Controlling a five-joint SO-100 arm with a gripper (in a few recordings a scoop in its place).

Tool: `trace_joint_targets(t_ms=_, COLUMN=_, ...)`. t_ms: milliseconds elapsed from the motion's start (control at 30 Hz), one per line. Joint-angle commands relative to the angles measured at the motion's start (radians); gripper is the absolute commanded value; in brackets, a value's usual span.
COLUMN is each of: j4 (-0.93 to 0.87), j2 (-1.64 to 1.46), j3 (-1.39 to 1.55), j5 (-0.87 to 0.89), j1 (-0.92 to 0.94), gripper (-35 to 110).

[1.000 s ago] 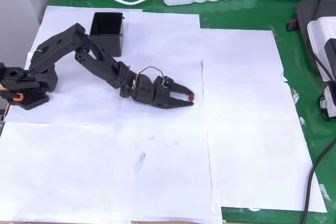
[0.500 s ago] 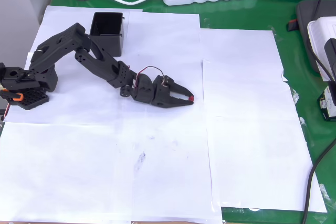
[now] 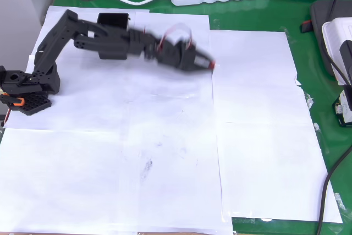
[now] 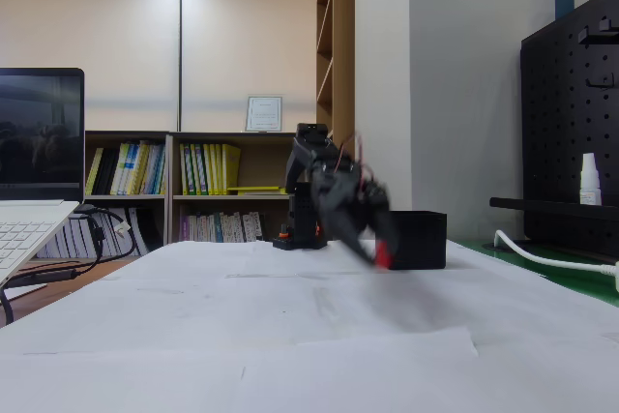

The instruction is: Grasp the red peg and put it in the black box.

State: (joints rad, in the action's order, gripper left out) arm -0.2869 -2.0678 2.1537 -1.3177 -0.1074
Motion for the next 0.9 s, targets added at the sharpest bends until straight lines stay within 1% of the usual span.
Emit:
trace_joint_targets(t_ms=0, j4=-0.084, j2=0.178, j3=0.244, j5=0.017, j1=-0.057, gripper=0)
trace_joint_targets(t_ms=133, j4=-0.371, j2=0.261, j3=0.408, j5=0.069, j1=-0.120, gripper=0)
trace_joint_targets(t_ms=267, j4=-0.528, j2=0.367, j3=0.446, j5=0.091, j1=-0.207, gripper=0)
trace_joint_targets(t_ms=467, j4=-0.825, j2=0.541, j3=0.440, j5=0.112, j1=-0.353, gripper=0)
trace_joint_targets(t_ms=667, j4=-1.086, j2=0.721, j3=0.345, j5=0.143, j1=-0.489, gripper=0)
trace_joint_targets(t_ms=767, j4=-1.172, j2=0.796, j3=0.250, j5=0.195, j1=-0.537, gripper=0)
trace_joint_targets(t_ms=867, j4=-1.216, j2=0.836, j3=0.114, j5=0.262, j1=-0.563, gripper=0)
